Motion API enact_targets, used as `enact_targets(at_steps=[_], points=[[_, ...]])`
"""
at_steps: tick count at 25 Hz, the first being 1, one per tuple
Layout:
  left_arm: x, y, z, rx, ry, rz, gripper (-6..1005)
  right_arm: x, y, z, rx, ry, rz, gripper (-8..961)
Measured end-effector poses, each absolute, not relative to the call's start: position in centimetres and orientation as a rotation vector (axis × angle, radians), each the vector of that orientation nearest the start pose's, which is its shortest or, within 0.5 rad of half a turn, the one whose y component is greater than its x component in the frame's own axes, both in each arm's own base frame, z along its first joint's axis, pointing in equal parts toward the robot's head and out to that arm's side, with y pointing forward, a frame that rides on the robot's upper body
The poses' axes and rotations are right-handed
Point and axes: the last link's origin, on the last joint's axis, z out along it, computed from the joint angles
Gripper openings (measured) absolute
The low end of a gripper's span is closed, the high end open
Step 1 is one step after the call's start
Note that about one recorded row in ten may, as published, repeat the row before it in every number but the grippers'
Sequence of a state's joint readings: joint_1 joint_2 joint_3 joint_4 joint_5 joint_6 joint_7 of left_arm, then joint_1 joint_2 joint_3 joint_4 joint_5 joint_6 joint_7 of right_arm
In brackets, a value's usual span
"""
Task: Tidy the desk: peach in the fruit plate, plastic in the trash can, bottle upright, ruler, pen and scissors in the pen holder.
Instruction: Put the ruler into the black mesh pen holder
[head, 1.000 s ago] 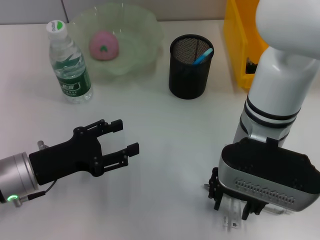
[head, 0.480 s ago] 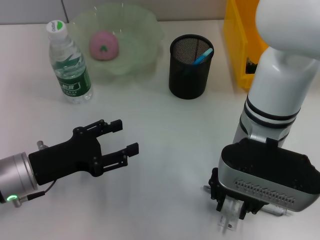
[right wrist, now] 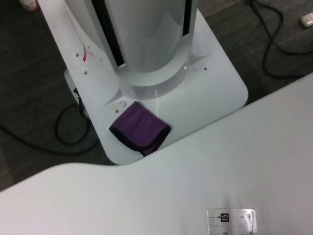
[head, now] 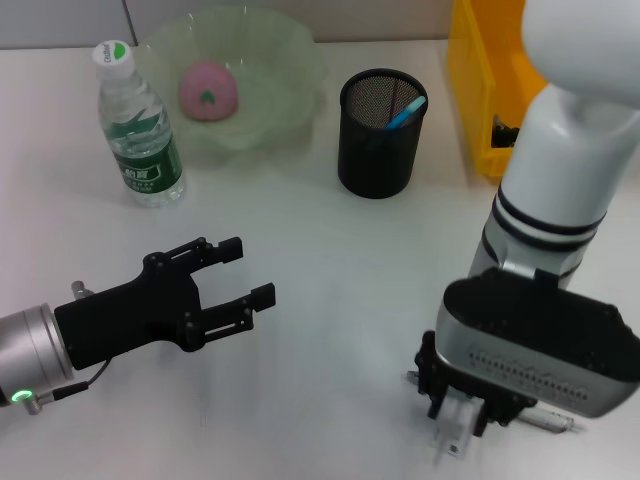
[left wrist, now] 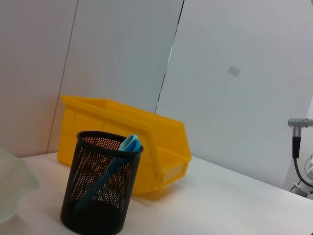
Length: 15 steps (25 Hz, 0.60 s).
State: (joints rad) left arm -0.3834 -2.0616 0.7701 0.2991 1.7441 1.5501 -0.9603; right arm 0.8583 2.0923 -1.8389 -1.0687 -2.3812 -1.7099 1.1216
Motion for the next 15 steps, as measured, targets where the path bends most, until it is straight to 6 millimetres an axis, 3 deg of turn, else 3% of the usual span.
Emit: enact_targets(at_steps=[15], points=[[-30.0, 26.3, -4.1, -2.583, -0.608, -0.934, 769, 12.7, 32.7, -4.9, 2.487, 1.093, 0.469, 381]])
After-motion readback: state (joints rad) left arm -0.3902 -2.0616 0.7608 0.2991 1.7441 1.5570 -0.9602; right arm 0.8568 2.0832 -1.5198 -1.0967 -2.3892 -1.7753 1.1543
